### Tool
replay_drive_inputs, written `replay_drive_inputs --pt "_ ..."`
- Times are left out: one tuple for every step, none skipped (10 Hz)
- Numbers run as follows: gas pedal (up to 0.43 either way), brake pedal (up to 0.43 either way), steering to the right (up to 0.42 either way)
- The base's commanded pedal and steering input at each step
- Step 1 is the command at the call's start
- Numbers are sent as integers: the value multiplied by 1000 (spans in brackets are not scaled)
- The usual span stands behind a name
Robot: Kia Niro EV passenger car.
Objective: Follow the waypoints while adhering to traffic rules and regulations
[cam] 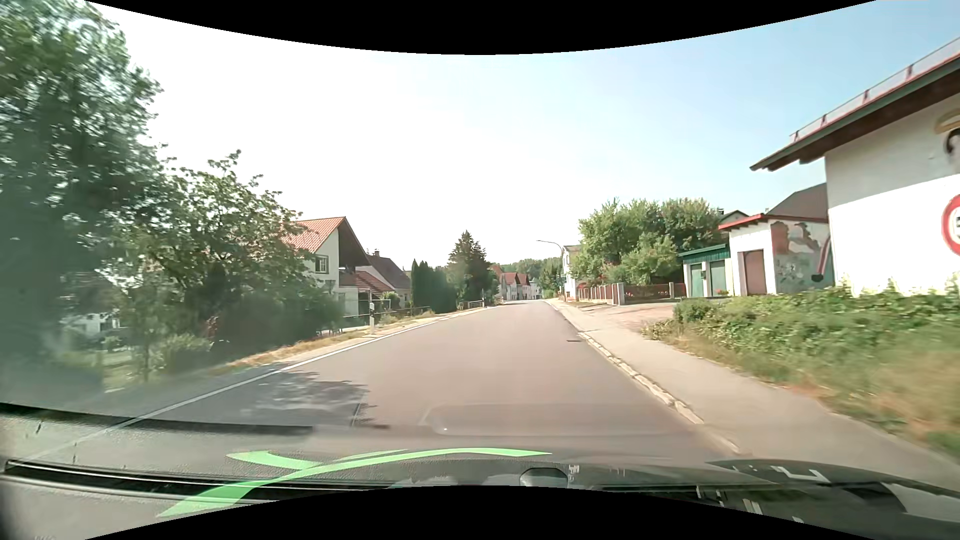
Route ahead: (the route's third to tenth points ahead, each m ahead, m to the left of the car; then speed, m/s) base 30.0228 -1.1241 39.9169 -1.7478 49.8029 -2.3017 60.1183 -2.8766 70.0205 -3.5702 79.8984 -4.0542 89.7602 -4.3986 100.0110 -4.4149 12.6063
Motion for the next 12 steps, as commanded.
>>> replay_drive_inputs --pt "118 0 25" --pt "118 0 25" --pt "118 0 22" --pt "118 0 20" --pt "130 0 19" --pt "130 0 19" --pt "130 0 18" --pt "118 0 17" --pt "98 0 14" --pt "98 0 11" --pt "98 0 8" --pt "98 0 7"
